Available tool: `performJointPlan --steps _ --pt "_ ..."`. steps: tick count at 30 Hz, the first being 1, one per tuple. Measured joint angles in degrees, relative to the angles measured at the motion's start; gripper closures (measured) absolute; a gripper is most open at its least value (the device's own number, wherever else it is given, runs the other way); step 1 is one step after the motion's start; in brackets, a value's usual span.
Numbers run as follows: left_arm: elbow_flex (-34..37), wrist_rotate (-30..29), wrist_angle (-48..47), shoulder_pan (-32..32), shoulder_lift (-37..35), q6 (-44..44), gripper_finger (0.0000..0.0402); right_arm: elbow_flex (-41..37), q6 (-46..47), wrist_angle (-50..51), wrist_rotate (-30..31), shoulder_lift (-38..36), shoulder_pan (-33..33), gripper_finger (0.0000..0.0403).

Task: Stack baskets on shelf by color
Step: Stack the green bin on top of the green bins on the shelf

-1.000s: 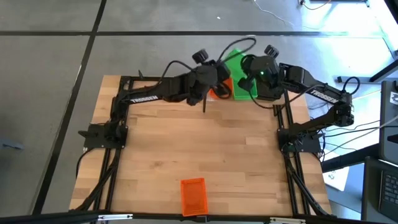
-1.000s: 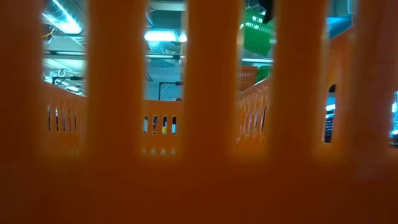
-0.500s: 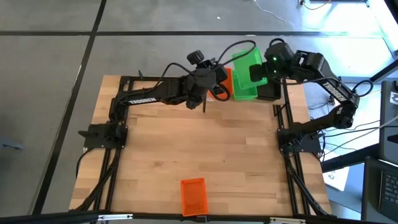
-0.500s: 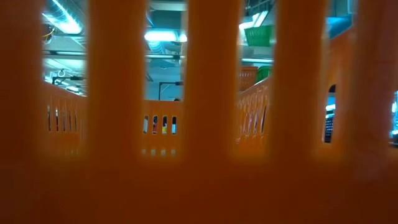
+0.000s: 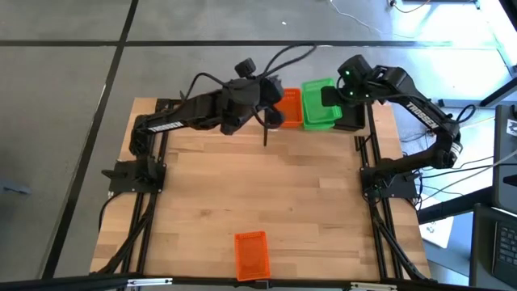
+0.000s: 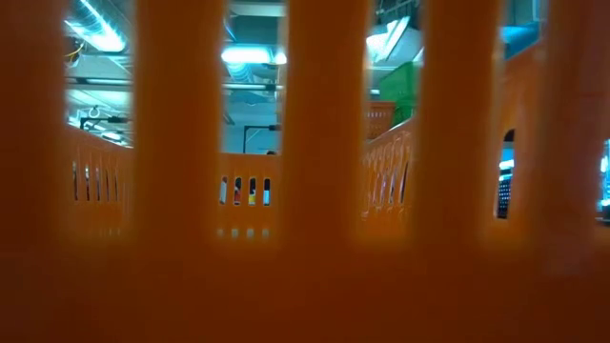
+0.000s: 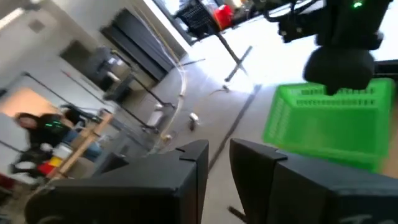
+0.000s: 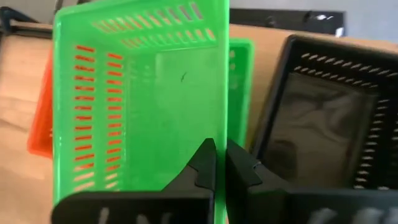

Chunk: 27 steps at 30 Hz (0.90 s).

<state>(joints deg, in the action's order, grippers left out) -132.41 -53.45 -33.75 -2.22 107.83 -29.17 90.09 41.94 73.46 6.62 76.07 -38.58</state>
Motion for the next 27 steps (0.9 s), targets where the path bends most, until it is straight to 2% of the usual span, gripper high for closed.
performJointPlan --steps 3,13,17,23,27 --pt "0.0 2.0 -2.3 -0.1 -0.3 2.6 0.0340 -1.7 0.1 -1.6 -2.3 -0.1 -0.7 0.0399" --pt "0.1 2.1 -4.6 -0.7 -1.0 3.3 0.0340 -7.6 1.1 -3.8 -4.1 -0.1 -3.2 0.0395" --pt "0.1 2.1 -4.5 -0.8 -1.0 3.2 0.0340 -8.8 -0.4 -5.0 -6.7 0.0 -4.1 0.0380" --pt "0.1 2.1 -4.5 -0.8 -1.0 3.2 0.0340 -8.4 -1.9 -8.6 -6.7 0.0 -4.1 0.0344" --pt "0.1 2.1 -4.9 -0.8 -1.0 3.2 0.0340 -7.1 -3.4 -7.9 -6.3 0.0 -4.1 0.0340"
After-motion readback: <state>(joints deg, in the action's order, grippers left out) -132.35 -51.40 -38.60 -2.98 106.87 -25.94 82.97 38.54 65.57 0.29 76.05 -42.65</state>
